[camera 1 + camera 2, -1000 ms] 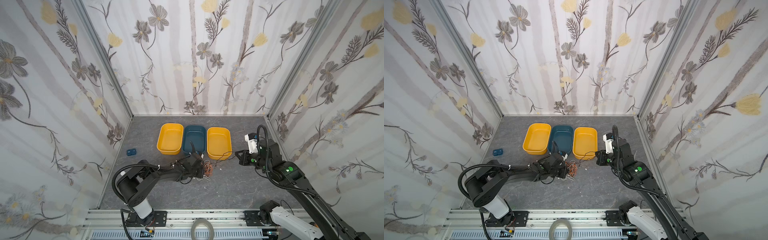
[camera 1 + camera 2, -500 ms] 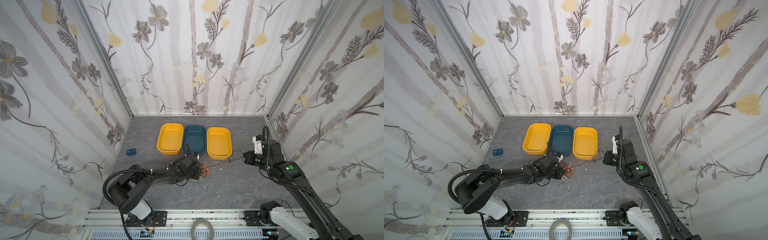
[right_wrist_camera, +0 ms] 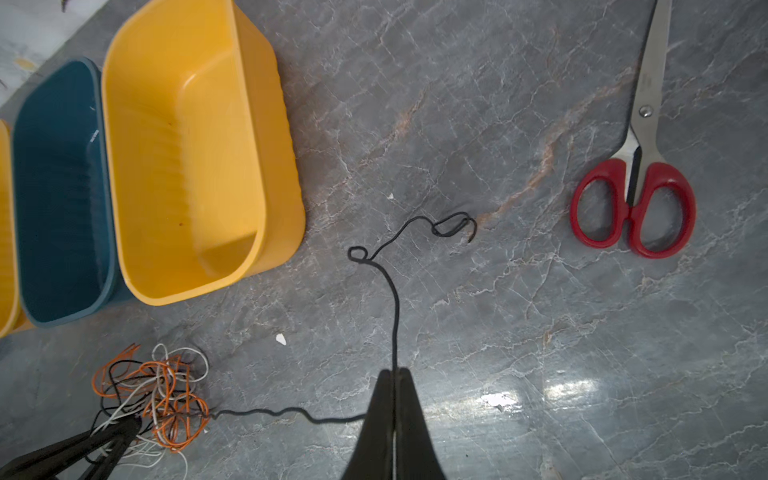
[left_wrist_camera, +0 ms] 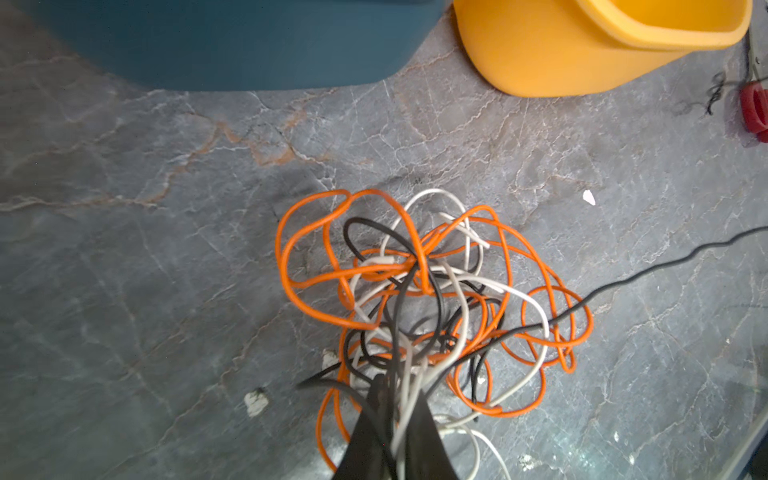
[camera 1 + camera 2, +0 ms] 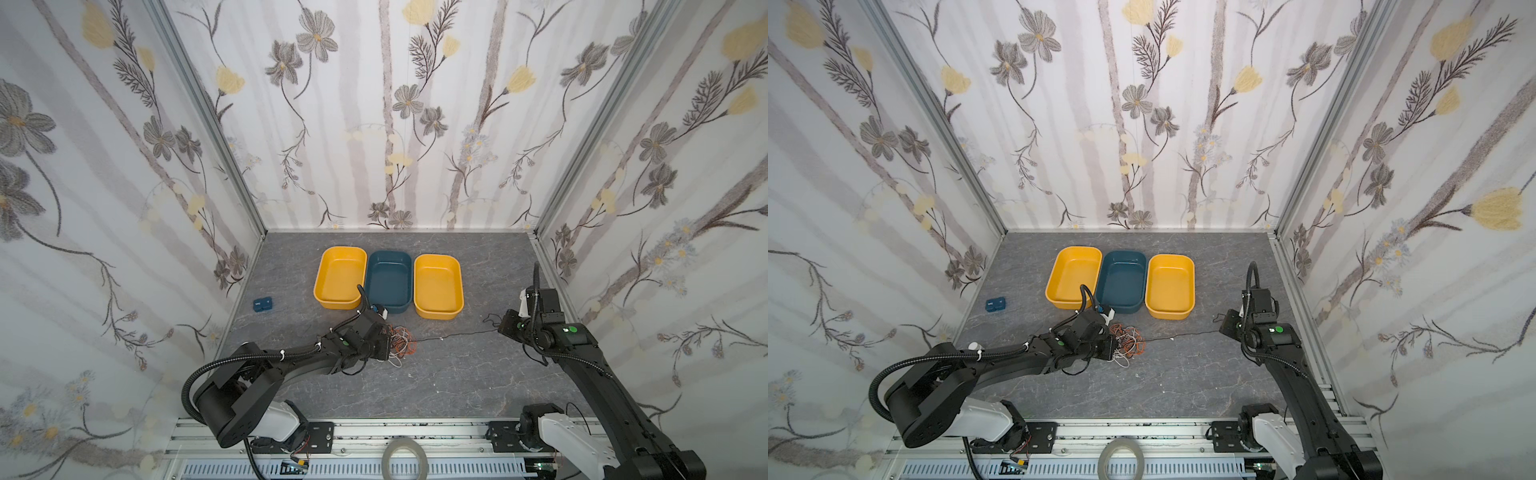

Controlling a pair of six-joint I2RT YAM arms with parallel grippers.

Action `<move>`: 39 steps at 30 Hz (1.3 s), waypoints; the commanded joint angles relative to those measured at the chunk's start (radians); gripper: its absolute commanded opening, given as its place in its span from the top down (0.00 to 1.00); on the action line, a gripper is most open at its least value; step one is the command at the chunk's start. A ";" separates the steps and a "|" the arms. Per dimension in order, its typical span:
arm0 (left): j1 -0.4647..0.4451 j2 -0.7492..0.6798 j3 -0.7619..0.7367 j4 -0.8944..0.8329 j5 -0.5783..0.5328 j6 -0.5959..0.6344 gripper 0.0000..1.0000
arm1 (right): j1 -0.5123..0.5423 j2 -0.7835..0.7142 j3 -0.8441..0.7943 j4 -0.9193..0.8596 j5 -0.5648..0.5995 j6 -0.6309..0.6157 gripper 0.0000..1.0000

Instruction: Untangle the cables

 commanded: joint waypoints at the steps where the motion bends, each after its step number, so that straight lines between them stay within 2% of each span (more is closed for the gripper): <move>1: 0.001 -0.011 0.001 -0.006 -0.006 0.001 0.89 | 0.007 0.028 -0.034 0.058 -0.043 0.032 0.96; 5: 0.001 -0.023 0.004 0.001 0.010 -0.002 0.91 | 0.046 0.055 -0.084 0.081 -0.014 0.044 0.93; 7: 0.001 -0.032 0.007 0.002 0.013 -0.003 0.91 | 0.072 0.063 -0.086 0.068 0.028 0.032 0.81; 10: 0.001 -0.040 0.011 0.005 0.023 0.002 0.91 | 0.182 0.078 -0.044 0.029 0.140 0.005 0.67; 16: 0.001 -0.037 0.039 -0.010 0.032 0.029 0.92 | 0.351 0.164 0.035 0.009 0.168 0.008 0.57; 22: 0.001 -0.045 0.026 0.010 0.042 0.021 0.93 | 0.457 0.266 0.027 0.209 0.027 0.080 0.54; 25: 0.000 -0.051 0.024 0.008 0.042 0.020 0.94 | 0.488 0.359 0.050 0.258 0.013 0.107 0.51; 31: -0.001 -0.068 0.003 0.040 0.047 -0.003 0.94 | 0.507 0.458 0.003 0.463 -0.054 0.317 0.45; 35: -0.002 -0.059 -0.004 0.056 0.050 -0.012 0.94 | 0.531 0.499 -0.019 0.560 -0.032 0.427 0.43; 39: -0.007 -0.052 -0.005 0.059 0.053 -0.012 0.94 | 0.540 0.551 -0.007 0.586 -0.021 0.472 0.44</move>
